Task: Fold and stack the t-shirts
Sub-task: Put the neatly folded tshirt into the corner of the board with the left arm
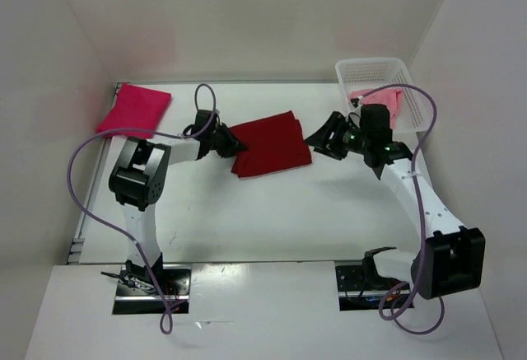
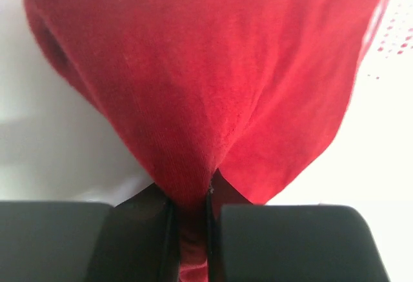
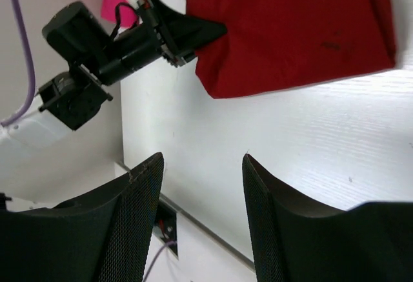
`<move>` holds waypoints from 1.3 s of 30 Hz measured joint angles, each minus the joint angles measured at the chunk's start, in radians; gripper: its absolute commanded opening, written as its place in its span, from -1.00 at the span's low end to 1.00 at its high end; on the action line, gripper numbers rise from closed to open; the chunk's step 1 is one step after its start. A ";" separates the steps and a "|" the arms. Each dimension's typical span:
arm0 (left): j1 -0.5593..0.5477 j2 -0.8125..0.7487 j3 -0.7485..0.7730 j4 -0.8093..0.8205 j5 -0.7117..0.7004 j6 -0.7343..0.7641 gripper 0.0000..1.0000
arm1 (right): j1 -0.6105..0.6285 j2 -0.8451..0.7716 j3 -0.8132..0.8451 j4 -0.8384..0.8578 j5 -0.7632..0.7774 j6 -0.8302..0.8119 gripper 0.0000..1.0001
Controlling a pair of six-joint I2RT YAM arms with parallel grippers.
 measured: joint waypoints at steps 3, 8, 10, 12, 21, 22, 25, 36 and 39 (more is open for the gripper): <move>0.003 0.000 0.096 -0.066 -0.018 0.033 -0.98 | -0.056 -0.033 -0.003 0.001 -0.008 0.014 0.16; 0.062 0.000 0.302 -0.150 -0.008 0.087 -1.00 | -0.066 -0.039 -0.003 0.000 -0.027 0.024 0.16; 0.113 0.000 0.380 -0.172 0.006 0.105 -1.00 | -0.066 -0.039 -0.003 0.000 -0.034 0.026 0.16; 0.178 0.000 0.454 -0.198 0.014 0.124 -1.00 | -0.066 -0.036 -0.003 0.000 -0.039 0.027 0.16; 0.621 -0.066 0.392 -0.138 0.024 0.171 0.54 | -0.066 0.010 -0.011 0.000 -0.077 0.008 0.16; 0.680 -0.081 0.324 -0.117 0.021 0.163 0.72 | -0.066 0.018 -0.011 -0.002 -0.082 0.003 0.16; 0.802 -0.140 0.093 -0.099 -0.012 0.133 1.00 | -0.066 0.040 -0.011 -0.003 -0.096 -0.010 0.16; 0.784 -0.639 -0.255 -0.162 -0.136 0.073 1.00 | -0.068 0.108 0.005 -0.017 -0.099 -0.060 -0.52; 0.732 -0.708 -0.275 -0.161 -0.138 0.094 1.00 | -0.068 0.131 0.058 -0.040 -0.047 -0.078 -0.87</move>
